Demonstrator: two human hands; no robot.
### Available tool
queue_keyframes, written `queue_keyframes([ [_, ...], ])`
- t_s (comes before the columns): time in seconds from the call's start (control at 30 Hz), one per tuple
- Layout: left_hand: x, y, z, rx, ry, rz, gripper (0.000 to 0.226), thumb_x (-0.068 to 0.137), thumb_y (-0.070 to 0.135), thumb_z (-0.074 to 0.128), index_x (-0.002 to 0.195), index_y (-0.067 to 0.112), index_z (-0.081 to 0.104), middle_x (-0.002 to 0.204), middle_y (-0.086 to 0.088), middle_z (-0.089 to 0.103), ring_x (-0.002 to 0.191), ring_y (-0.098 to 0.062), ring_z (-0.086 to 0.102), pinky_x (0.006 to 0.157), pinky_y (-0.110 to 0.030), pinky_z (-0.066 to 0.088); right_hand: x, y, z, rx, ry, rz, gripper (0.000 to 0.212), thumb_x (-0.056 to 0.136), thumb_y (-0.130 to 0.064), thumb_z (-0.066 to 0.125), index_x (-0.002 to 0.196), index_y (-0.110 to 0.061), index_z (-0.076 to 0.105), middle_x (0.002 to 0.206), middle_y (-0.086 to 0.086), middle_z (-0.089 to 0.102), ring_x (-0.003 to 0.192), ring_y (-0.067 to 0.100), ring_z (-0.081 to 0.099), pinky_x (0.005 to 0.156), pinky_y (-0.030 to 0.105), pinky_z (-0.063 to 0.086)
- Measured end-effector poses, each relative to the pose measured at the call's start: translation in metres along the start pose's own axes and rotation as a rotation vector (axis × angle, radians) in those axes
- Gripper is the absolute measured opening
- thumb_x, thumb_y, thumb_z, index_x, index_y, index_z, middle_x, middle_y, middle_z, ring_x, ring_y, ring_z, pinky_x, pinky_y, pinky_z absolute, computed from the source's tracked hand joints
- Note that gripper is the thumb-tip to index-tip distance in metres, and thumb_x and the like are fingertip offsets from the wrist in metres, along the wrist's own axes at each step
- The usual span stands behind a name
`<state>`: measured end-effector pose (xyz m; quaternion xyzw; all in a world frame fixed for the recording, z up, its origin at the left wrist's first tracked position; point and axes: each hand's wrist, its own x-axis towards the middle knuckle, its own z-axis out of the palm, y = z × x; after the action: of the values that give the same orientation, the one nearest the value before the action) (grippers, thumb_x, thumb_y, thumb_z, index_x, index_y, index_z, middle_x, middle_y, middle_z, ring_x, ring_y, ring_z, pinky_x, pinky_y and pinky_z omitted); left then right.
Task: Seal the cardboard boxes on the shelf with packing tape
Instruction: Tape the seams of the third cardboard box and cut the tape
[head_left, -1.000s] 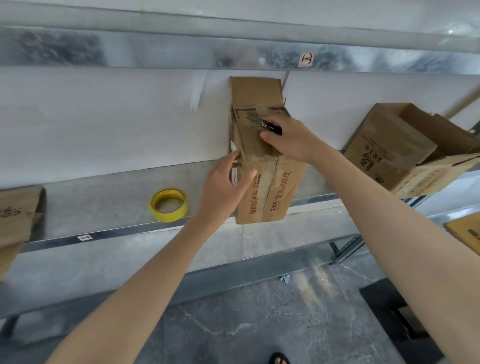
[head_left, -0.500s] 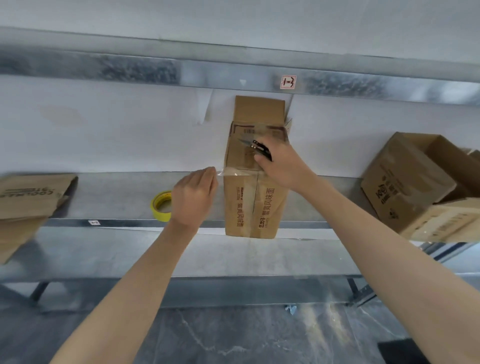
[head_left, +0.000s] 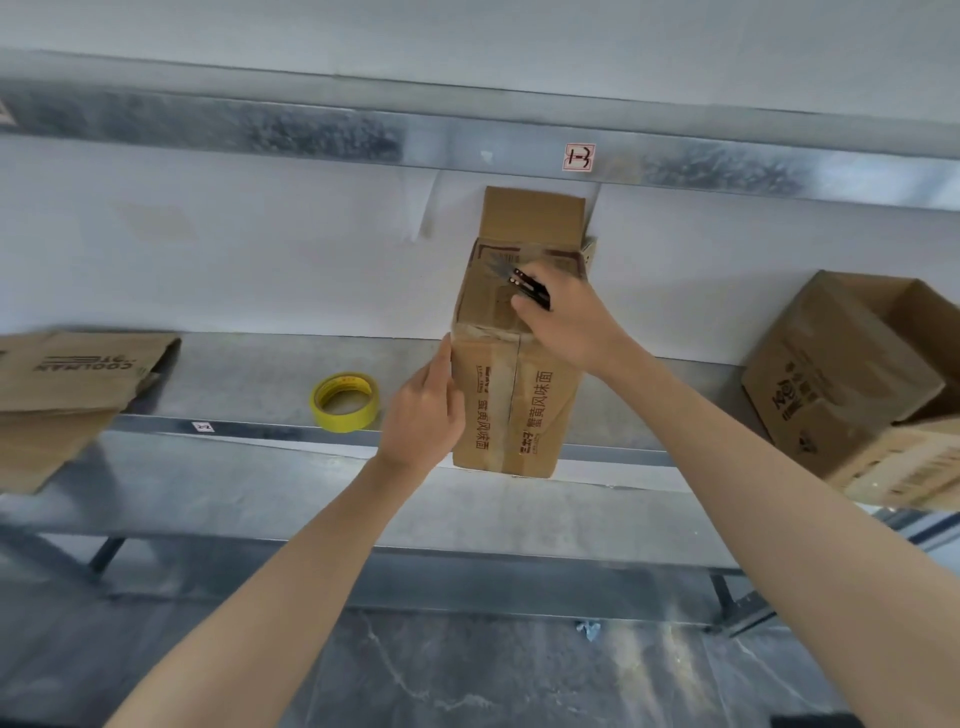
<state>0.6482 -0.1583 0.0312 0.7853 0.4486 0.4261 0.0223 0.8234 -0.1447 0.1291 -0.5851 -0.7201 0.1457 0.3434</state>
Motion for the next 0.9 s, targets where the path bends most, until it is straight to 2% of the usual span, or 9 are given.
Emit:
queue_keyframes([
  [0.13,0.01,-0.001,-0.007,-0.001,-0.03,-0.063,0.037,0.081,0.01,0.036,0.103,-0.006,0.061,0.073,-0.021,0.062,0.062,-0.038,0.059,0.051,-0.038,0.048,0.004,-0.004,-0.006,0.084,0.048,0.033,0.019,0.098,-0.028,0.046,0.099,-0.014,0.058,0.068,-0.009,0.05,0.058,0.0,0.046,0.052,0.017,0.033],
  [0.17,0.012,-0.003,-0.009,-0.011,-0.001,-0.106,0.04,0.083,0.013,0.034,0.106,-0.004,0.061,0.079,-0.021,0.065,0.069,-0.039,0.061,0.056,-0.039,0.049,0.005,-0.004,-0.008,0.118,0.067,0.038,0.019,0.099,-0.031,0.045,0.095,-0.017,0.058,0.066,-0.009,0.049,0.055,-0.002,0.045,0.052,0.015,0.033],
  [0.23,0.02,-0.001,-0.014,-0.106,0.107,-0.215,0.042,0.092,0.014,0.034,0.127,0.002,0.052,0.109,-0.017,0.066,0.096,-0.033,0.064,0.077,-0.038,0.052,0.005,-0.002,-0.011,0.194,0.11,0.031,0.023,0.099,-0.031,0.043,0.086,-0.018,0.056,0.063,-0.008,0.045,0.047,-0.003,0.04,0.046,0.011,0.031],
  [0.3,0.034,0.006,-0.017,-0.211,0.181,-0.243,0.045,0.098,0.021,0.036,0.142,0.01,0.039,0.136,-0.009,0.054,0.12,-0.02,0.053,0.098,-0.032,0.044,0.004,0.003,-0.017,0.239,0.152,0.042,0.027,0.1,-0.031,0.042,0.092,-0.011,0.058,0.064,-0.005,0.045,0.045,-0.001,0.036,0.044,0.013,0.029],
  [0.4,0.058,0.017,-0.012,-0.249,0.139,-0.185,0.05,0.099,0.039,0.032,0.142,0.016,0.041,0.147,-0.002,0.042,0.135,-0.014,0.038,0.109,-0.025,0.03,0.002,0.021,-0.024,0.252,0.209,0.099,0.026,0.1,-0.031,0.042,0.095,-0.011,0.059,0.066,-0.004,0.047,0.047,-0.001,0.037,0.046,0.014,0.03],
  [0.53,0.066,0.021,0.008,-0.134,0.026,-0.051,0.047,0.098,0.04,0.034,0.124,0.011,0.061,0.139,-0.003,0.051,0.133,-0.012,0.039,0.107,-0.019,0.03,-0.011,0.061,-0.027,0.213,0.206,0.192,0.023,0.1,-0.029,0.041,0.093,-0.013,0.055,0.065,-0.006,0.048,0.046,-0.001,0.042,0.045,0.013,0.031],
  [0.63,0.067,0.02,0.019,-0.056,0.123,0.064,0.038,0.098,0.029,0.04,0.099,0.002,0.067,0.114,-0.011,0.065,0.118,-0.013,0.048,0.09,-0.02,0.041,-0.023,0.097,-0.022,0.185,0.212,0.247,0.018,0.1,-0.028,0.041,0.097,-0.016,0.053,0.066,-0.006,0.051,0.047,-0.001,0.047,0.04,0.01,0.031],
  [0.7,0.07,0.019,0.023,-0.031,0.162,0.041,0.037,0.097,0.028,0.042,0.098,0.002,0.069,0.115,-0.009,0.067,0.12,-0.014,0.05,0.089,-0.021,0.042,-0.029,0.125,-0.013,0.129,0.199,0.327,0.016,0.1,-0.031,0.041,0.103,-0.018,0.051,0.069,-0.006,0.052,0.053,0.004,0.047,0.04,0.014,0.031],
  [0.9,0.064,0.028,0.029,0.038,0.2,-0.01,0.04,0.096,0.027,0.041,0.106,0.001,0.071,0.118,-0.012,0.066,0.122,-0.025,0.054,0.096,-0.021,0.038,-0.049,0.207,0.022,0.065,0.05,0.591,0.026,0.1,-0.028,0.043,0.109,-0.005,0.049,0.073,0.002,0.05,0.064,0.021,0.05,0.05,0.029,0.033],
])
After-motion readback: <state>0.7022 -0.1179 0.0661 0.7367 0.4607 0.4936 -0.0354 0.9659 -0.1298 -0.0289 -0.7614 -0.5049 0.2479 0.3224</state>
